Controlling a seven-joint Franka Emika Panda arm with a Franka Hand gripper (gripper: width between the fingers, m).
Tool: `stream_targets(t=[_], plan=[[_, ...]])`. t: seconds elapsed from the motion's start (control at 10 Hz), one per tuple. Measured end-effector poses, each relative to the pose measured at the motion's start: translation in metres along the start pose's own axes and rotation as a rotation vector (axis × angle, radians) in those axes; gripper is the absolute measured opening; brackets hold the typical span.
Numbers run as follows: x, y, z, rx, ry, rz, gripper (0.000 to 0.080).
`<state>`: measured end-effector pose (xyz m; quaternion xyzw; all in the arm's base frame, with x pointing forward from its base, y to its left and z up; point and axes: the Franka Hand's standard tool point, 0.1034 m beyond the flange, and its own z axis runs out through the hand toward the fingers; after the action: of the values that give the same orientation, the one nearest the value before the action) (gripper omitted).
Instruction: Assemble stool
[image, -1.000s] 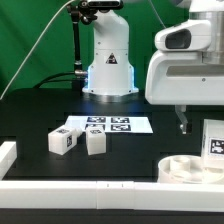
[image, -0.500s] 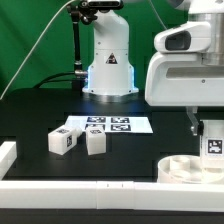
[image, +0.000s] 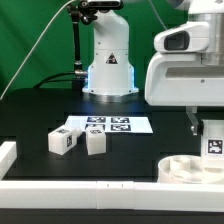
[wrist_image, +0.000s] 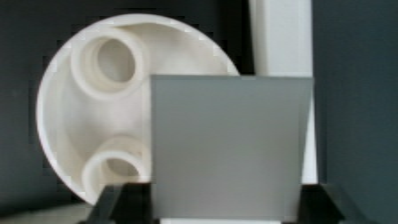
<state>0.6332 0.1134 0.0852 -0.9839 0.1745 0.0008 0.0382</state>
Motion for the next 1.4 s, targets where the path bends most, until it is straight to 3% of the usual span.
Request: stream_targets(t=[0.4,0.9,1.2,1.4], plan=[[0.0017,-0.004,0.0011,0.069,-0.007,0.488,0.0334],[-0.0013,-0.0082,0.0025,0.076,-0.035,0.941,0.0335],[-0.0016,-0.0089,0.0025,0.075,-0.043,1.086,0.0335],[0.0007,-0.0063,0.0035,0.119,-0.057,1.321,0.0335]])
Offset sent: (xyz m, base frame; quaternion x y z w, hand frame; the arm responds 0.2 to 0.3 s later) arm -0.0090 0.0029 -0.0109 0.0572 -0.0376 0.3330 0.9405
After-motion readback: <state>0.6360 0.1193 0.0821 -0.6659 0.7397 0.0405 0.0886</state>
